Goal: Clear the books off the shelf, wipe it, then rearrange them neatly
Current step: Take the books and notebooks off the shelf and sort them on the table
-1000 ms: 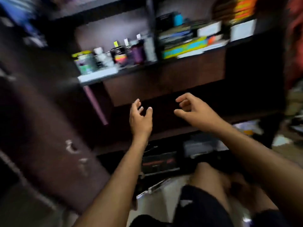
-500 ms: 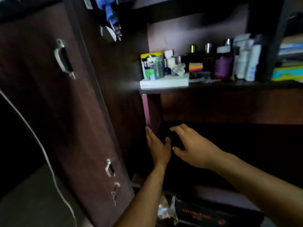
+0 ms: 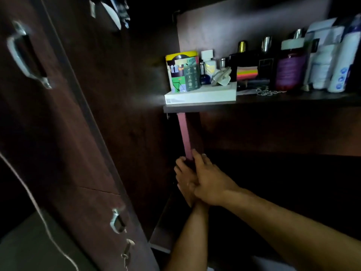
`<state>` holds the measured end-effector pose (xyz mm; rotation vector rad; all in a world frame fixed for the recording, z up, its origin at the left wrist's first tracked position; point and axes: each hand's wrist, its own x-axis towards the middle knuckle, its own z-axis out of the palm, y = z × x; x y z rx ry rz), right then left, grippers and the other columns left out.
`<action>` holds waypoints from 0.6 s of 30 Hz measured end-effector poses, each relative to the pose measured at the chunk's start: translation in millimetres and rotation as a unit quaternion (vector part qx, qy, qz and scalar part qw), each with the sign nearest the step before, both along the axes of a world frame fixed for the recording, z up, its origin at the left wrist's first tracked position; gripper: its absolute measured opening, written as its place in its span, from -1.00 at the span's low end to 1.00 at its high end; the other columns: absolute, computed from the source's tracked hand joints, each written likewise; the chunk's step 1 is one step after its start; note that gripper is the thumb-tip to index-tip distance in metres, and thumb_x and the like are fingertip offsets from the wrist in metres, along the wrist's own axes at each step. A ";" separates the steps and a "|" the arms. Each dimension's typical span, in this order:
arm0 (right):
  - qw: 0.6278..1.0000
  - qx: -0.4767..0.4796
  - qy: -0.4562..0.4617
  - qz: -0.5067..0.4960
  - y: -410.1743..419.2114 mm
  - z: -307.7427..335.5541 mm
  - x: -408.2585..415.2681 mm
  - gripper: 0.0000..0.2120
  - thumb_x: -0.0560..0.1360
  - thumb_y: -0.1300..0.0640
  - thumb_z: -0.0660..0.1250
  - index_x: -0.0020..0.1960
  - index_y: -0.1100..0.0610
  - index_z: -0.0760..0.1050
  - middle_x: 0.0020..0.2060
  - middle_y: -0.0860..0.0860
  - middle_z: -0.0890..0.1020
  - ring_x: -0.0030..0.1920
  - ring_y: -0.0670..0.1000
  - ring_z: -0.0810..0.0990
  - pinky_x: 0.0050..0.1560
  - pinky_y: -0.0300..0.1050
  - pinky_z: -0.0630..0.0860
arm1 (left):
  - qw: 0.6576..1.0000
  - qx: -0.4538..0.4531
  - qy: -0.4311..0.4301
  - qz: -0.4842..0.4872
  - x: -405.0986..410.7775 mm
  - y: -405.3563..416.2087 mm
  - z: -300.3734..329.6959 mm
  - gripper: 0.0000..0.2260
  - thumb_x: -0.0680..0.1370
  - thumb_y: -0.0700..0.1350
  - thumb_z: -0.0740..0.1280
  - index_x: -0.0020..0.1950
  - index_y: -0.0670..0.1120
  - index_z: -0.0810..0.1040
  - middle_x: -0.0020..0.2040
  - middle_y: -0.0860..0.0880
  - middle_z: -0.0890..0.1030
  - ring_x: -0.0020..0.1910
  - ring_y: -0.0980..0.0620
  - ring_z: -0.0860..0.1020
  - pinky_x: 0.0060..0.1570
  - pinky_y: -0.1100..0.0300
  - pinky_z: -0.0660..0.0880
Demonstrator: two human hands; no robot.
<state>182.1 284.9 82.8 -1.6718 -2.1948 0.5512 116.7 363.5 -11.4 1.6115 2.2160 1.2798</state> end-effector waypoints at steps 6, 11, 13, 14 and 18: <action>0.986 -0.019 0.118 -0.118 53.2 43.8 -10.9 -0.16 0.49 -0.21 0.39 0.55 0.16 0.10 0.42 0.16 0.40 0.36 0.24 0.47 0.34 0.12 0.48 | 0.996 -0.060 -0.048 -0.044 7.1 -7.5 1.6 -0.56 0.67 0.06 0.22 0.55 0.11 0.27 0.41 -0.06 0.50 0.37 -0.10 0.50 0.26 0.06 0.42; 0.966 -0.017 0.176 -0.186 89.4 64.8 -12.5 -0.55 0.55 -0.12 0.33 0.31 0.16 0.52 0.22 0.17 0.61 0.15 0.25 0.63 0.10 0.19 0.64 | 0.991 -0.021 -0.113 -0.061 5.9 -19.6 12.6 -0.66 0.63 0.12 0.25 0.40 0.20 0.36 0.23 -0.06 0.59 0.20 -0.18 0.59 0.09 0.00 0.51; 0.953 -0.033 0.225 -0.202 85.3 59.1 -5.2 -0.63 0.56 -0.05 0.33 0.25 0.17 0.54 0.14 0.18 0.63 0.03 0.27 0.66 -0.11 0.24 0.69 | 0.988 -0.024 -0.132 -0.077 7.0 -19.0 15.3 -0.63 0.55 0.09 0.35 0.34 0.20 0.40 0.20 -0.02 0.59 0.18 -0.16 0.60 0.11 -0.05 0.56; 0.945 -0.043 0.248 -0.211 80.5 56.3 0.5 -0.64 0.56 -0.03 0.34 0.24 0.18 0.54 0.12 0.18 0.63 -0.01 0.27 0.67 -0.19 0.28 0.68 | 0.988 -0.025 -0.121 -0.093 8.2 -19.5 16.9 -0.60 0.51 0.09 0.39 0.33 0.19 0.41 0.20 0.00 0.57 0.17 -0.14 0.60 0.10 -0.06 0.56; 0.886 -0.045 0.376 -0.267 42.3 47.0 43.7 -0.74 0.56 0.06 0.36 0.18 0.18 0.52 0.02 0.22 0.65 -0.09 0.25 0.68 -0.21 0.32 0.66 | 0.977 -0.039 0.026 -0.208 16.1 -33.9 21.5 -0.48 0.48 0.12 0.42 0.44 0.22 0.41 0.18 0.00 0.49 0.13 -0.12 0.57 0.05 0.02 0.55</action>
